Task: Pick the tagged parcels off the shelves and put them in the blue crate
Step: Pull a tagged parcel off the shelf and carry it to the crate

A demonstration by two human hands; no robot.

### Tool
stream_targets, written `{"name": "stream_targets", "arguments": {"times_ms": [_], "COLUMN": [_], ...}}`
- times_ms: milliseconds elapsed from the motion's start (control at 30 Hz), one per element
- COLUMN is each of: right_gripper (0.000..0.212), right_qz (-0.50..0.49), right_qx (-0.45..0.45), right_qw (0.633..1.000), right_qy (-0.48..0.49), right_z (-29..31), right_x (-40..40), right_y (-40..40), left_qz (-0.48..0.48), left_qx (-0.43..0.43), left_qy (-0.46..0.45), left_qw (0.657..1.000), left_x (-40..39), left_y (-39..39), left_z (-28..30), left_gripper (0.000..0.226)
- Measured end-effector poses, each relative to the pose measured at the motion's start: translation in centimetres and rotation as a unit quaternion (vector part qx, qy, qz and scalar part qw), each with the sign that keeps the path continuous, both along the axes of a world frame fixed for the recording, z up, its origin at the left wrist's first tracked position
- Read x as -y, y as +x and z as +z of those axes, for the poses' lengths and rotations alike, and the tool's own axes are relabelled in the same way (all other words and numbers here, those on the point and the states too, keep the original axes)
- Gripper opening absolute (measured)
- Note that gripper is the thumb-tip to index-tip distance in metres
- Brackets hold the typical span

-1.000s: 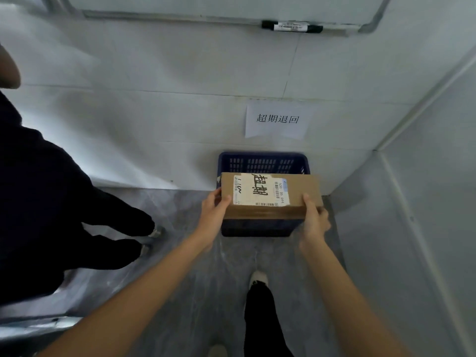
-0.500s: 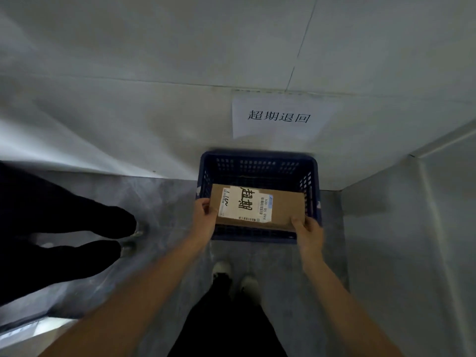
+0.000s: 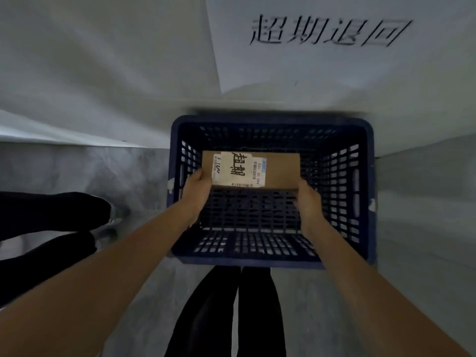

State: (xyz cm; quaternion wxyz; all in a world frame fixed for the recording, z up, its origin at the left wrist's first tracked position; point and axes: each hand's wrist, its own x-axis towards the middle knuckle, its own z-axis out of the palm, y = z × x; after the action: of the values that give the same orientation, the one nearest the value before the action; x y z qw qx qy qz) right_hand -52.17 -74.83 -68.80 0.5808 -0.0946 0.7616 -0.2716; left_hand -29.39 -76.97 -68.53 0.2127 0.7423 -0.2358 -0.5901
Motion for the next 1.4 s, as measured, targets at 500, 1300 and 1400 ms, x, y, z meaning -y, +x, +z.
{"name": "stream_targets", "arguments": {"times_ms": [500, 1300, 1400], "right_gripper": [0.050, 0.057, 0.057], "right_qz": [0.032, 0.405, 0.504], "right_qx": [0.056, -0.258, -0.326], "right_qw": [0.997, 0.854, 0.769], "right_qy": [0.049, -0.201, -0.220], "right_z": [-13.0, -1.6, 3.5], "right_x": [6.0, 6.0, 6.2], "right_y": [3.0, 3.8, 3.6], "left_qz": [0.032, -0.244, -0.289], "left_qx": [0.011, 0.199, 0.282], "left_qy": [-0.033, -0.131, -0.160], "left_qw": [0.999, 0.940, 0.901], "left_x": [5.3, 2.3, 1.3], "left_y": [2.0, 0.0, -0.4], "left_z": [-12.3, -3.0, 2.0], "left_gripper": [0.056, 0.061, 0.063]}}
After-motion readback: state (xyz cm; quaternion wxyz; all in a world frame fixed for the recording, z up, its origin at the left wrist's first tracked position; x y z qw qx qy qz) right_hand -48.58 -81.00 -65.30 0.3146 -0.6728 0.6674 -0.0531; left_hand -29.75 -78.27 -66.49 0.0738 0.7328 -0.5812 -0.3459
